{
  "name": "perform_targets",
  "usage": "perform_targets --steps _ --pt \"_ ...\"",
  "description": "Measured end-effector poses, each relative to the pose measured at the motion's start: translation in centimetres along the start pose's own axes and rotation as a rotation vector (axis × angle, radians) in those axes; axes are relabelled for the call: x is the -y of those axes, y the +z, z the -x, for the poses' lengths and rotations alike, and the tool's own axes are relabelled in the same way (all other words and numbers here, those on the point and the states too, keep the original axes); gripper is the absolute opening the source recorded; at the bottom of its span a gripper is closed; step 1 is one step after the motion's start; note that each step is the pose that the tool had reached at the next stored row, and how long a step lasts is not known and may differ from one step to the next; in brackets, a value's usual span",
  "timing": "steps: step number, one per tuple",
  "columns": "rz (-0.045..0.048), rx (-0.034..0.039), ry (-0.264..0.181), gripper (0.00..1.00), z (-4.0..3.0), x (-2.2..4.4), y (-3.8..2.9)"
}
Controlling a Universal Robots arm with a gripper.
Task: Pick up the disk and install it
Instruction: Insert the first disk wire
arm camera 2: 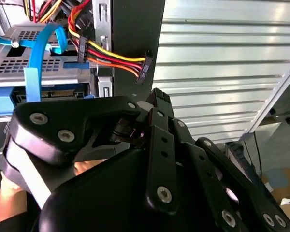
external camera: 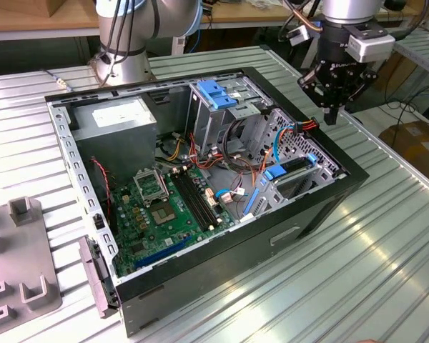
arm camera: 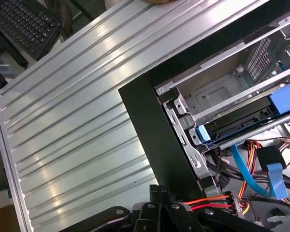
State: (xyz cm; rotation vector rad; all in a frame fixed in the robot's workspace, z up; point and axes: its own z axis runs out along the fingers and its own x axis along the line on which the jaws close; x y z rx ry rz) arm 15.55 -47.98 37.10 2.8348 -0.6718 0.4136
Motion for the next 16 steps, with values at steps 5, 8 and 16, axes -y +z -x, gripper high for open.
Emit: perform_targets --steps 5,8,16 --pt "0.0053 -0.0103 -0.001 0.10 0.59 0.39 -0.87" --pt "-0.0009 -0.0128 -0.019 0.10 0.94 0.67 -0.94" --pt "-0.0250 -0.0119 -0.053 0.11 2.03 0.37 -0.64"
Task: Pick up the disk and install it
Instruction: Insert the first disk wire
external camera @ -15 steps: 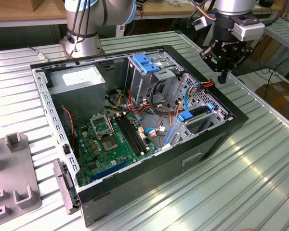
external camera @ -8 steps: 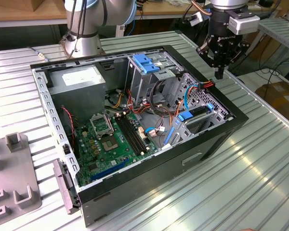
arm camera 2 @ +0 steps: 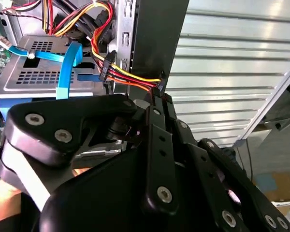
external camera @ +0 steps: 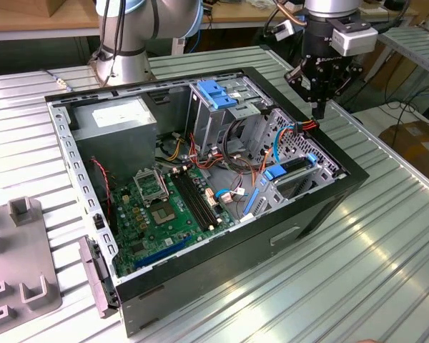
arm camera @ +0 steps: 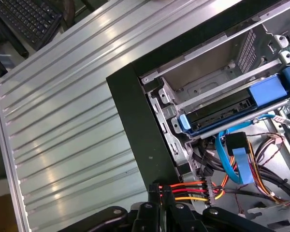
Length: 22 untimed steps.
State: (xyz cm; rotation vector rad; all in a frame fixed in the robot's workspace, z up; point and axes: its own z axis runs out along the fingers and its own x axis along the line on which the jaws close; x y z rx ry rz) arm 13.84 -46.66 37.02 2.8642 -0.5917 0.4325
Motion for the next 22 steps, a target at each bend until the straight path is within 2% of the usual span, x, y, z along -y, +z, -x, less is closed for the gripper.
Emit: perform_targets --steps 1,3,4,5,11,13,14,20,21,22 --pt "-0.0096 -0.0033 -0.027 0.19 0.04 0.02 0.10" --pt "-0.0166 -0.0062 -0.049 0.19 0.06 0.03 0.18" --pt "-0.0210 -0.0083 -0.061 0.25 0.08 0.03 0.24" --pt "-0.0227 -0.0090 -0.066 0.25 0.09 0.04 0.27" --pt "-0.0482 0.0018 -0.058 0.25 0.11 -0.11 0.56" --pt "-0.0690 0.0107 -0.052 0.25 0.03 -0.29 0.62" --pt "-0.0740 0.0129 -0.051 0.25 -0.02 -0.44 0.67" --pt "-0.0796 0.0153 -0.049 0.25 -0.41 -1.39 0.99" --pt "-0.0838 0.0171 -0.048 0.25 -0.42 -1.41 1.01" --pt "-0.0920 0.0206 -0.046 0.25 -0.42 -1.41 1.02"
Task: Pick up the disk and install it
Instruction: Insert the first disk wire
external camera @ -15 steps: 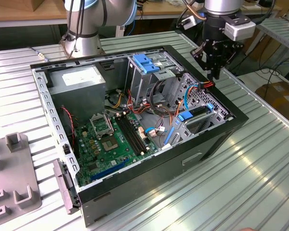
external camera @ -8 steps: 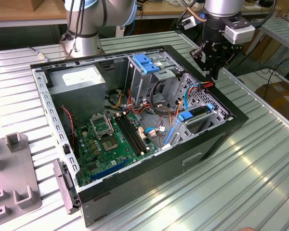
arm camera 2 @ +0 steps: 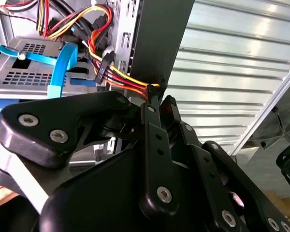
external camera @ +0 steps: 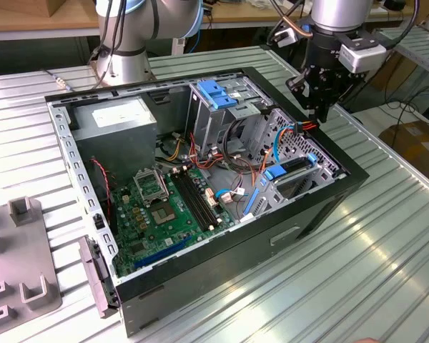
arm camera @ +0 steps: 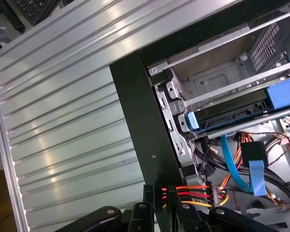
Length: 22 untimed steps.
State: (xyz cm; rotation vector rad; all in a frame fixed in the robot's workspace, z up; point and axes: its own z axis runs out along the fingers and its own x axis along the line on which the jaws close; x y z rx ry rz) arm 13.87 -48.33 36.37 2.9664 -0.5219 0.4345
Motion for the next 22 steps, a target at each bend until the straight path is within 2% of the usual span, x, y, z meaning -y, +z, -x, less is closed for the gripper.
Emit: perform_targets --steps 1,2,3,11,15,20,22 --pt "-0.0108 0.0041 0.003 0.25 0.00 0.00 0.01" --pt "-0.0289 0.0110 0.008 0.25 -0.01 -0.05 0.03" --pt "-0.0322 0.0122 0.008 0.25 -0.03 -0.13 0.05" --pt "-0.0407 0.0112 -0.021 0.25 -0.17 -0.31 0.12" --pt "-0.0402 0.0100 -0.029 0.25 -0.22 -0.49 0.24" --pt "-0.0380 0.0158 -0.030 0.25 -0.21 -0.50 0.60" --pt "-0.0380 0.0211 -0.030 0.25 -0.36 -0.46 0.65"
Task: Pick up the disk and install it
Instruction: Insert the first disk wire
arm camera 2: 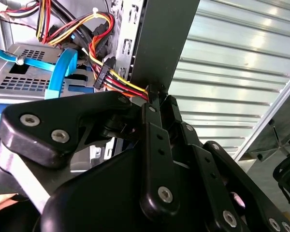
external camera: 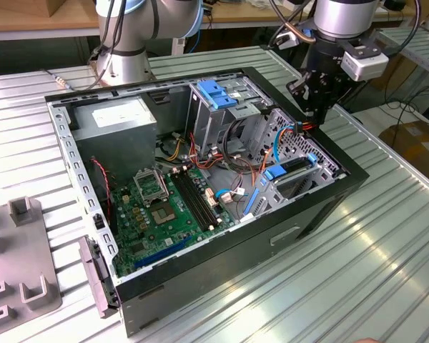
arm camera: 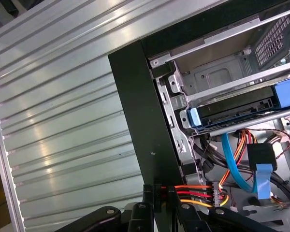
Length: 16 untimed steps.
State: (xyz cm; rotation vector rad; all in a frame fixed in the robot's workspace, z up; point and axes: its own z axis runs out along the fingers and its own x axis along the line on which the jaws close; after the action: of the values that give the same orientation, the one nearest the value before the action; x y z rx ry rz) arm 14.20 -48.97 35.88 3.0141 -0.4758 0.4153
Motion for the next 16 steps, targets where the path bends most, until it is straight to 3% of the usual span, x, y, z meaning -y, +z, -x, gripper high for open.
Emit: perform_targets --steps 2,12,14,16 --pt "-0.0031 0.0073 0.001 0.25 -0.09 0.00 0.02" --pt "-0.0029 0.0085 0.004 0.25 -0.15 -0.05 0.03" --pt "-0.0019 0.0096 0.008 0.17 -0.23 -0.09 0.05" --pt "0.0019 0.0107 0.017 0.16 -0.32 -0.09 0.04"
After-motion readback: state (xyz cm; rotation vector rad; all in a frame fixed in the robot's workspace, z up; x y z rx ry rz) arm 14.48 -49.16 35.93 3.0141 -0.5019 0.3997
